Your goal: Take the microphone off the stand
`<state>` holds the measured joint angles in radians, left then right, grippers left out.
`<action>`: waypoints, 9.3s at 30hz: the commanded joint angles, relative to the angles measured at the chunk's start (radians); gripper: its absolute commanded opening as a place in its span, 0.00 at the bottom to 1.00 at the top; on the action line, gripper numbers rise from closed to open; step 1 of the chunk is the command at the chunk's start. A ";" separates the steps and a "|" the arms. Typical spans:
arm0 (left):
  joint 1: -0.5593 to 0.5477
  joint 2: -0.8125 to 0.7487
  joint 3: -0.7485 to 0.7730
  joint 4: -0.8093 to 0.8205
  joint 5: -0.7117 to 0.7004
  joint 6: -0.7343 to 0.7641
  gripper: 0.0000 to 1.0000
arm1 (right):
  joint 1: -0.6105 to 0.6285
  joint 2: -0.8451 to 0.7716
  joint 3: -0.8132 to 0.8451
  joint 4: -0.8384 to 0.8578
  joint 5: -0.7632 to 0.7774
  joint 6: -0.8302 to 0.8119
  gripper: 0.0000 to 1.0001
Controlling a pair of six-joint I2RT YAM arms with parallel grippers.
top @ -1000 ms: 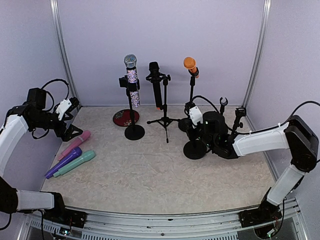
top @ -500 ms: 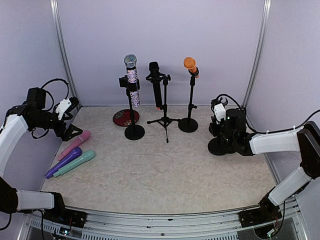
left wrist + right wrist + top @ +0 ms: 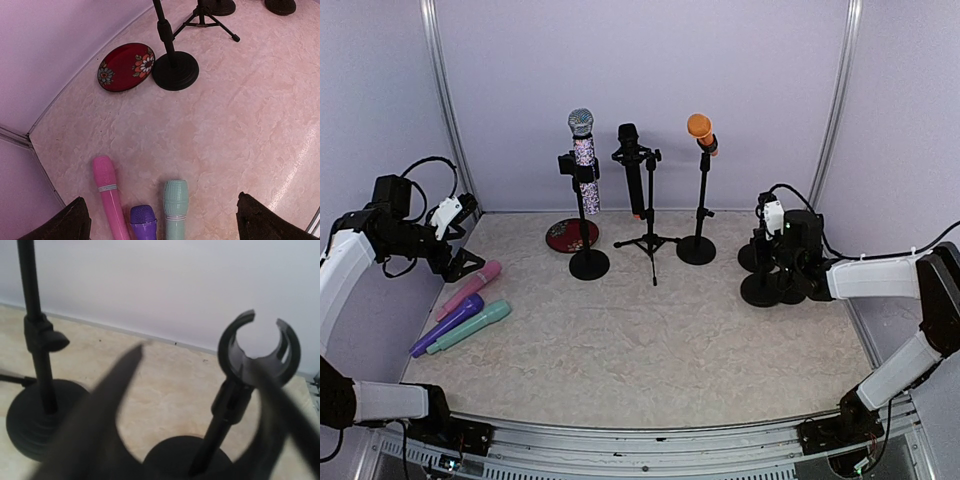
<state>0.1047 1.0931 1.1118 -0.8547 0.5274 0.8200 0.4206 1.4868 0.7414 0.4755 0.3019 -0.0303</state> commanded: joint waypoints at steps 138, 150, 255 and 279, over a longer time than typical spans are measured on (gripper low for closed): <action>-0.060 -0.038 -0.001 -0.060 0.168 0.012 0.99 | 0.428 0.008 0.467 0.255 0.158 -0.688 0.00; -0.075 -0.057 -0.024 -0.076 0.185 -0.007 0.99 | 0.613 -0.022 0.421 0.263 0.144 -0.655 0.00; -0.705 0.364 0.259 0.377 0.171 -0.396 0.00 | 0.798 0.140 0.526 0.136 0.049 -0.502 0.50; -0.666 0.428 0.300 0.330 0.068 -0.323 0.00 | 0.899 0.195 0.567 0.490 0.131 -0.785 0.07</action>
<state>-0.5777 1.4990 1.3804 -0.5346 0.7158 0.4808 1.2671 1.7226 1.2816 0.7998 0.4328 -0.7219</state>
